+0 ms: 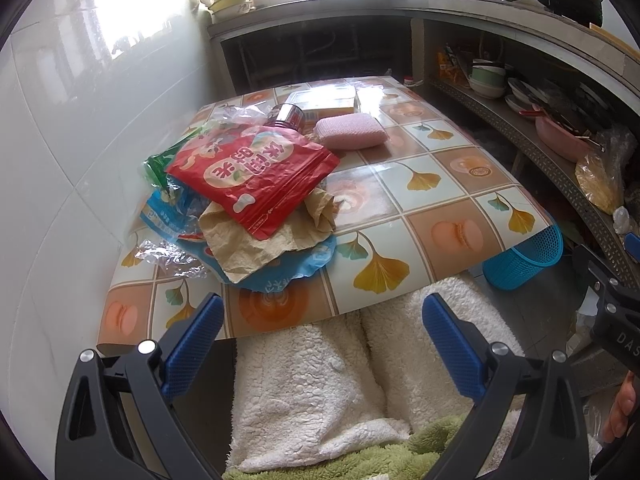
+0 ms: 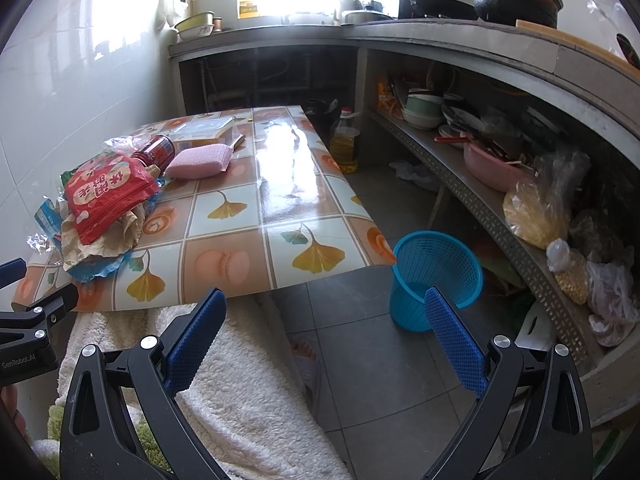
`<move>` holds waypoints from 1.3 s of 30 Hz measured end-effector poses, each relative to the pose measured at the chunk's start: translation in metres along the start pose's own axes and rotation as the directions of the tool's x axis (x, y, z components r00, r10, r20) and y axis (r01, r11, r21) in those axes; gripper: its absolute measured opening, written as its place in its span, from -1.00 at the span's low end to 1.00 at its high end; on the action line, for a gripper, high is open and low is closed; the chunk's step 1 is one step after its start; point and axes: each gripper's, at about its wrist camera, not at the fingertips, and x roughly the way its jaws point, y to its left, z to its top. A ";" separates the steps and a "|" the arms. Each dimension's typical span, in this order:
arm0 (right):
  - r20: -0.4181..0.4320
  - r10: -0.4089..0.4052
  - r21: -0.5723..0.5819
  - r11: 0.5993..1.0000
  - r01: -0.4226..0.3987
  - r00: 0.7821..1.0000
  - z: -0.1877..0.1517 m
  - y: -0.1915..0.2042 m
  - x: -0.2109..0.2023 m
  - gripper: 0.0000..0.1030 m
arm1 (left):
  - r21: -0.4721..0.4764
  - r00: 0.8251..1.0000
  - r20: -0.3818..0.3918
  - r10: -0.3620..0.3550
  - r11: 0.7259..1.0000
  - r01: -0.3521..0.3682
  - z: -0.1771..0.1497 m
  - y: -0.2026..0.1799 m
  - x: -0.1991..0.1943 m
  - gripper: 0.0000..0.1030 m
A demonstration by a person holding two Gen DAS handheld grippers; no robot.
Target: Collect trash
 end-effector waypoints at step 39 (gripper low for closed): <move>0.001 0.001 0.002 1.000 -0.001 1.000 0.002 0.001 -0.001 0.85 | -0.001 1.000 -0.002 0.001 1.000 -0.001 0.000 0.001 0.000 0.89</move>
